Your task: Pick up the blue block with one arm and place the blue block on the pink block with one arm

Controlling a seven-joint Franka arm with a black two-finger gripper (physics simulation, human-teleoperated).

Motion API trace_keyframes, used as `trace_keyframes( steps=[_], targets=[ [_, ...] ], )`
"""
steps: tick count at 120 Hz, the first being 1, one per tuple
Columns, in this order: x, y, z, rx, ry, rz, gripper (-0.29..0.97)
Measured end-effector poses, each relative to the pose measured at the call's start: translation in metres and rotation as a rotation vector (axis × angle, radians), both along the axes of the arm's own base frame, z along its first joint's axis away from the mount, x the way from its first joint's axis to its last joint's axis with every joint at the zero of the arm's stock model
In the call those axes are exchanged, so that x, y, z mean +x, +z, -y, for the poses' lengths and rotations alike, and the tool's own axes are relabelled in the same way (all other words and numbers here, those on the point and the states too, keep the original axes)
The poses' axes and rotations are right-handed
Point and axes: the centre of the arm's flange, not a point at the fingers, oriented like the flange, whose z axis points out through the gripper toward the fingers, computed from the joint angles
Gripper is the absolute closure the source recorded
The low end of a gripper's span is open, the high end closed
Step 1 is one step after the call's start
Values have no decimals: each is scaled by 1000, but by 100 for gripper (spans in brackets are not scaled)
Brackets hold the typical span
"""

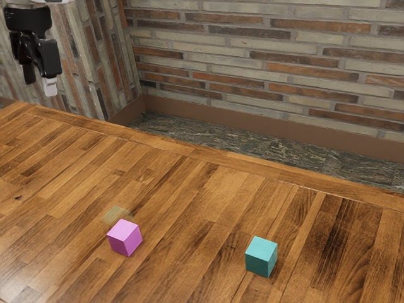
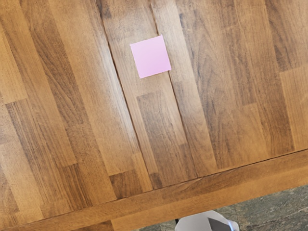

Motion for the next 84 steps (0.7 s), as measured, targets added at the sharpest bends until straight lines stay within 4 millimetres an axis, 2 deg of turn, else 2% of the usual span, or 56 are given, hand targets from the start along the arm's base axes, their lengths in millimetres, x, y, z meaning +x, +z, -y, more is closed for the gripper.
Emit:
trace_keyframes(
  steps=[7, 10, 17, 23, 30, 36, 40, 44, 48, 60, 73, 84],
  targets=[
    [6, 3, 3, -1, -46, 47, 0],
    [8, 5, 10, 1, -76, 64, 0],
    [14, 2, 52, 2, -196, 84, 0],
    [22, -11, 101, -3, -310, 74, 0],
    [45, -49, 153, -32, -439, 14, 0],
    [67, -88, 185, -68, -522, -49, 0],
    [75, -107, 200, -85, -561, -78, 0],
    [81, -120, 209, -97, -583, -94, 0],
    [86, -126, 209, -106, -585, -99, 0],
    [89, -126, 202, -96, -575, -81, 0],
    [64, -149, 228, -50, -624, -131, 0],
    [48, -184, 254, -32, -659, -163, 0]
  ],
)
